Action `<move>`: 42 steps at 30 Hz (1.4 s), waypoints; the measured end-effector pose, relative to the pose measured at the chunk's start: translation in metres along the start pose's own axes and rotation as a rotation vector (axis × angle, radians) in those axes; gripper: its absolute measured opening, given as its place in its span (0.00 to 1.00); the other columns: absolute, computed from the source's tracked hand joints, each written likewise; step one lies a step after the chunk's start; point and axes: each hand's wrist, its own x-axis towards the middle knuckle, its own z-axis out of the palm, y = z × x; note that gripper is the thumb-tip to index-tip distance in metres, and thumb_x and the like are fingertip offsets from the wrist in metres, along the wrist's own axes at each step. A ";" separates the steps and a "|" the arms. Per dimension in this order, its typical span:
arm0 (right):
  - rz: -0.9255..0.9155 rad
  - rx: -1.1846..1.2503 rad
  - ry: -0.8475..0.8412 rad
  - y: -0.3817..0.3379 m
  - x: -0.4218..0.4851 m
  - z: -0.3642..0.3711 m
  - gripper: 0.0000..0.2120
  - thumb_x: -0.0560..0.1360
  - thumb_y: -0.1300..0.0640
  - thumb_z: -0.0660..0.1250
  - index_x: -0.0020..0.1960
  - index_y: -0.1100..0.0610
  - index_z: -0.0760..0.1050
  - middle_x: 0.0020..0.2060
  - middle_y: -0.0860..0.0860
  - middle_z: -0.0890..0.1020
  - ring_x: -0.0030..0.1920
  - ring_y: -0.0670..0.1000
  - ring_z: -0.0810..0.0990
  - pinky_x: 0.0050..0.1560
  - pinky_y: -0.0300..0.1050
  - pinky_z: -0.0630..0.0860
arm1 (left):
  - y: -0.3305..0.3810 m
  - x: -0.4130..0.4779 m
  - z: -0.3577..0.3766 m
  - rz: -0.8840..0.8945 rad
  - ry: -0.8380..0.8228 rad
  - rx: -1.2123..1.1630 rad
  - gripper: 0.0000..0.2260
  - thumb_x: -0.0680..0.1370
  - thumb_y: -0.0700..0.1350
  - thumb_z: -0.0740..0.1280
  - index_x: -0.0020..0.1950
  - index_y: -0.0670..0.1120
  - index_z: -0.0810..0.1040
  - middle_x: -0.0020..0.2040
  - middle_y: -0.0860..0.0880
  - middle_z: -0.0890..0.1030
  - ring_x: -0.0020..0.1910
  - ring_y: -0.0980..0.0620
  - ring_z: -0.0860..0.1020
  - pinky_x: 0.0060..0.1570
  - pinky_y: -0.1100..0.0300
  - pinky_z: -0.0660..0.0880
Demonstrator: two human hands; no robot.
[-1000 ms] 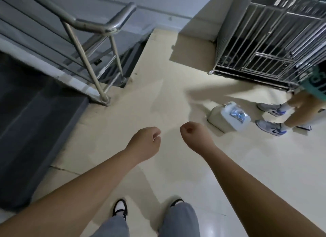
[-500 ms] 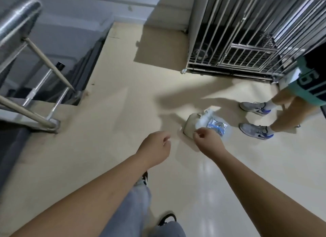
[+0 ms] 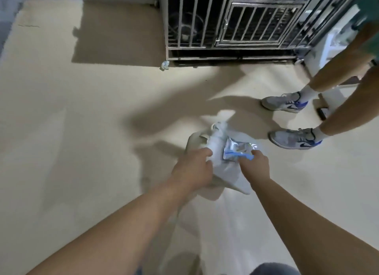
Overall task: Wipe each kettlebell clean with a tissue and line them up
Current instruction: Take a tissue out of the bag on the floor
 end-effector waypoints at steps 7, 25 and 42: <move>-0.251 -0.024 0.150 0.071 0.106 0.064 0.07 0.71 0.57 0.59 0.43 0.58 0.75 0.43 0.55 0.78 0.46 0.62 0.78 0.43 0.52 0.75 | -0.029 0.125 0.113 0.230 0.001 0.191 0.11 0.80 0.45 0.61 0.60 0.44 0.77 0.61 0.45 0.75 0.58 0.44 0.76 0.57 0.50 0.73; -0.558 -0.061 -0.187 0.073 0.138 0.059 0.42 0.61 0.46 0.84 0.72 0.48 0.73 0.60 0.44 0.66 0.62 0.48 0.72 0.63 0.48 0.75 | -0.011 0.182 0.125 0.327 0.070 0.284 0.21 0.73 0.41 0.69 0.65 0.55 0.77 0.59 0.50 0.79 0.56 0.48 0.78 0.53 0.51 0.78; -0.602 -0.090 -0.050 0.076 0.139 0.079 0.36 0.56 0.41 0.85 0.62 0.43 0.76 0.52 0.45 0.71 0.50 0.48 0.77 0.48 0.52 0.80 | -0.002 0.191 0.131 0.205 0.147 0.543 0.08 0.78 0.46 0.67 0.55 0.46 0.79 0.58 0.45 0.76 0.65 0.46 0.70 0.60 0.58 0.67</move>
